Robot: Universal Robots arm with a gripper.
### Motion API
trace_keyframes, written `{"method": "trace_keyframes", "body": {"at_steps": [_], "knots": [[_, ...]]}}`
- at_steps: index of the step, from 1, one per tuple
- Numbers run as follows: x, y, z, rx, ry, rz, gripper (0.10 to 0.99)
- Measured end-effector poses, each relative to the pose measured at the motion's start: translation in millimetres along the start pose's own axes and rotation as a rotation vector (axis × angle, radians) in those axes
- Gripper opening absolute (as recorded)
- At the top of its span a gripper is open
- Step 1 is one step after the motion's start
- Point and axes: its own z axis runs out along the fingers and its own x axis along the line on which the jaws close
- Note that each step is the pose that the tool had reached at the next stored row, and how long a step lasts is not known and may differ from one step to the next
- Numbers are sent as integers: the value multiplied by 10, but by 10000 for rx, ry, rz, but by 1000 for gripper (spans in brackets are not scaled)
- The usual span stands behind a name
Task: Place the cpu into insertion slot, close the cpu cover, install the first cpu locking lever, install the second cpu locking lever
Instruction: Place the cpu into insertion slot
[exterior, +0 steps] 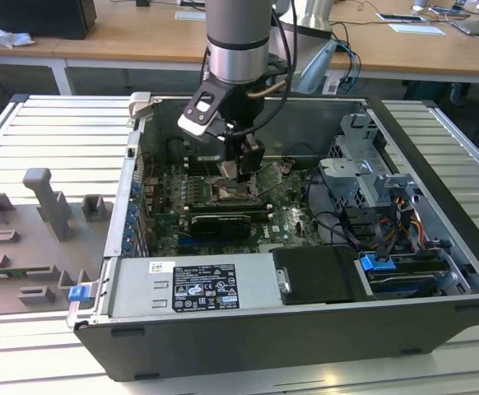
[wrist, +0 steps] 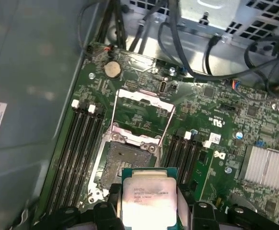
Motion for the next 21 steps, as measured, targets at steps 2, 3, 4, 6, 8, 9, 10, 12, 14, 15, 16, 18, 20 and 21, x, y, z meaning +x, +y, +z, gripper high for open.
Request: {"method": "trace_keyframes", "body": {"at_steps": [2,3,4,6,8,9,10,12,14,15,16,18,20,21], "knots": [[0,0,2,-1,-6,86,545],[0,0,3,-1,-9,122,545],[0,0,6,-4,-3,149,545],[1,-1,8,-8,8,160,545],[0,-1,10,-7,7,165,545],[0,-1,11,-7,7,171,545],[0,-1,11,-7,6,175,545],[0,-1,13,-7,6,186,545],[1,0,14,-10,3,257,545],[1,0,14,-10,-3,341,545],[1,0,15,-12,-10,432,545],[1,-1,19,-12,-37,785,545],[1,-2,29,-16,-66,1209,545],[1,-2,34,-18,-78,1387,545]]}}
